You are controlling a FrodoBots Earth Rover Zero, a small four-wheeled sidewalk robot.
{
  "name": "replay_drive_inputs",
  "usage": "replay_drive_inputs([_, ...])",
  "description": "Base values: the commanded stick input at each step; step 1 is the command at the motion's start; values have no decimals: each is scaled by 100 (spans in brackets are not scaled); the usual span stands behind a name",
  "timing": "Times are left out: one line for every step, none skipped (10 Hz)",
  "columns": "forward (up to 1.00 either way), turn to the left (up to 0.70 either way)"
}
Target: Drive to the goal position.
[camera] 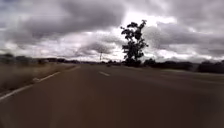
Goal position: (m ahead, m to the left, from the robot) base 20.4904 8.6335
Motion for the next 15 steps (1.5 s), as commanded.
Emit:
replay_drive_inputs([100, 17])
replay_drive_inputs([100, 4])
replay_drive_inputs([100, 4])
replay_drive_inputs([100, 4])
replay_drive_inputs([100, 4])
replay_drive_inputs([100, 4])
replay_drive_inputs([100, 4])
replay_drive_inputs([100, 4])
replay_drive_inputs([100, 4])
replay_drive_inputs([100, 4])
replay_drive_inputs([100, 4])
replay_drive_inputs([100, 4])
replay_drive_inputs([100, 4])
replay_drive_inputs([100, 4])
replay_drive_inputs([100, 7])
